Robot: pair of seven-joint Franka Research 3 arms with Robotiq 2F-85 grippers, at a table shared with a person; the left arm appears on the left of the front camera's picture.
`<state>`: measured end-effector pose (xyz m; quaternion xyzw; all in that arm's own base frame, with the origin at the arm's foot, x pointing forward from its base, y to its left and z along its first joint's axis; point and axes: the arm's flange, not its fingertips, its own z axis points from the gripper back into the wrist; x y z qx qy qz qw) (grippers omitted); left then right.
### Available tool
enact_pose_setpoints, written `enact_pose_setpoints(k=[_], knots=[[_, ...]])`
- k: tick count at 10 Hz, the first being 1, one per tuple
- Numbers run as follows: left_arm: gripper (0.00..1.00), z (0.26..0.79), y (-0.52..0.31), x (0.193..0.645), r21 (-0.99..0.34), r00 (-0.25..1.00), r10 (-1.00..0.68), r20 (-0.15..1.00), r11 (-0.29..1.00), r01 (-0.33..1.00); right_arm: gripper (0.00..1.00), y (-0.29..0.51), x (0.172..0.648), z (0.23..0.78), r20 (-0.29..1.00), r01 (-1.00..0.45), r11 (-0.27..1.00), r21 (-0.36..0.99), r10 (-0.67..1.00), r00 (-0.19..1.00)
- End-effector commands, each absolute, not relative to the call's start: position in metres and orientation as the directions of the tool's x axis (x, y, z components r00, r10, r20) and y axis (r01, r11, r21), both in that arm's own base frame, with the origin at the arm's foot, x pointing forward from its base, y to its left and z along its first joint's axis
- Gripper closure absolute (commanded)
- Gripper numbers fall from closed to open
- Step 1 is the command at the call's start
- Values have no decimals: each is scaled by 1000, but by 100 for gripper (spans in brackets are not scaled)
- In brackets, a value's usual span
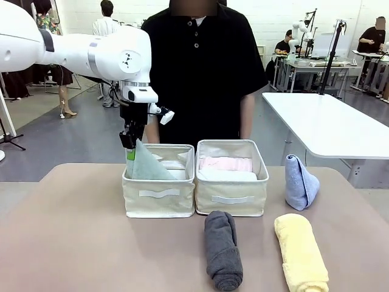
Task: Sort the towels based on their folding style.
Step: Pick up one triangle-folded towel and place it in the left Fabric basket.
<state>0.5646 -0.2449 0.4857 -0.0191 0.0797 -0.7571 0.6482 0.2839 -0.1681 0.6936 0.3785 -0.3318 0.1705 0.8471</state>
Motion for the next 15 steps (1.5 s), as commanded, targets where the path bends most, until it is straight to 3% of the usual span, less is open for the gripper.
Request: enact_pose_setpoints(k=[1, 6, 7, 8, 9, 12, 15], knots=[[85, 471, -247, 558, -137, -141, -988, -68, -130, 982, 0, -168, 286, 694, 707, -558, 635, 534, 28, 707], [85, 447, -261, 553, -131, -148, -986, -78, -137, 982, 0, -168, 286, 694, 707, -558, 635, 534, 28, 707], [41, 448, -261, 553, -140, -149, -986, -73, -138, 981, 0, -168, 286, 694, 707, -558, 635, 534, 28, 707], [25, 448, -260, 553, -140, -151, -986, -75, -139, 980, 0, -168, 286, 694, 707, -558, 635, 534, 28, 707], [0, 449, -260, 553, -140, -152, -985, -77, -141, 980, 0, -168, 286, 694, 707, -558, 635, 534, 28, 707], [3, 451, -259, 553, -143, -156, -985, -75, -144, 979, 0, -168, 286, 694, 707, -558, 635, 534, 28, 707], [0, 453, -258, 553, -145, -158, -985, -68, -147, 978, 0, -168, 286, 694, 707, -558, 635, 534, 28, 707]])
